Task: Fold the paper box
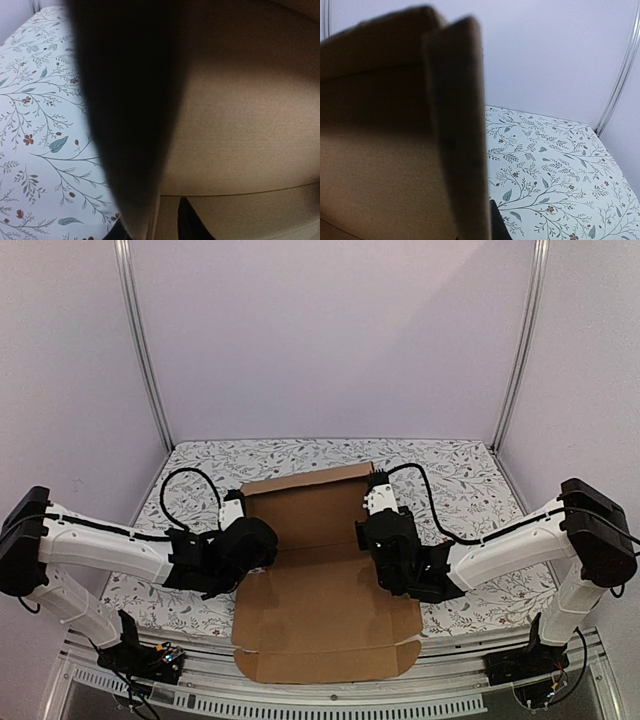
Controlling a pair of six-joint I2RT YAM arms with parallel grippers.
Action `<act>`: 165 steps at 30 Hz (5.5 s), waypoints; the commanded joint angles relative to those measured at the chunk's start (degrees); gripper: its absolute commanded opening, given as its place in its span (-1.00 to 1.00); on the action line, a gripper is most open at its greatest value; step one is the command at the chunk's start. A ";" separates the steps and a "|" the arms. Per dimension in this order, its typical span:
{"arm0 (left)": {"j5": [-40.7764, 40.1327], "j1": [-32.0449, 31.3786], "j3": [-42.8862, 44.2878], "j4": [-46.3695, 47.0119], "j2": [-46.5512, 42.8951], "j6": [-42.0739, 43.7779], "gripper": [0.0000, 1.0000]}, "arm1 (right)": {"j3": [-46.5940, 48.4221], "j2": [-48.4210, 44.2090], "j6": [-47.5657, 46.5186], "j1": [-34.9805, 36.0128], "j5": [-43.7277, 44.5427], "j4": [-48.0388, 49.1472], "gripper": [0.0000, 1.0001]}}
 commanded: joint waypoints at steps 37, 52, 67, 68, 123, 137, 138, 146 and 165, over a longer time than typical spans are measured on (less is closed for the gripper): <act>18.42 5.92 9.41 -30.39 -32.44 24.98 0.77 | 17.50 -11.47 -14.42 -17.52 -46.20 -44.54 -1.00; 26.66 6.46 3.27 -24.45 -32.51 23.11 0.75 | 48.41 3.60 -30.08 -20.36 -60.66 -94.35 -1.00; 38.27 6.77 2.54 -10.47 -19.17 23.43 0.73 | 55.40 17.55 -35.51 -19.28 -59.68 -102.71 -0.90; 38.88 6.75 2.54 -9.70 -18.22 23.28 0.73 | 55.47 18.00 -36.10 -19.02 -59.77 -102.28 -0.86; 43.55 6.83 9.66 3.53 14.08 20.33 0.52 | 37.73 -28.85 14.79 -16.68 -42.06 -101.23 0.41; 41.74 6.80 7.11 4.95 12.46 16.92 0.47 | 36.09 -27.85 24.47 -16.68 -52.01 -100.52 0.02; 41.60 6.76 6.77 5.20 12.26 16.64 0.48 | 36.19 -27.29 24.48 -16.69 -52.10 -100.66 -0.03; 39.22 6.73 4.06 5.69 8.54 15.58 0.47 | 41.00 -22.80 22.60 -16.73 -50.51 -103.53 -0.52; 22.53 8.03 -0.25 -10.64 -15.47 17.81 0.52 | 63.27 -3.90 -16.60 -14.78 -39.82 -101.59 -1.00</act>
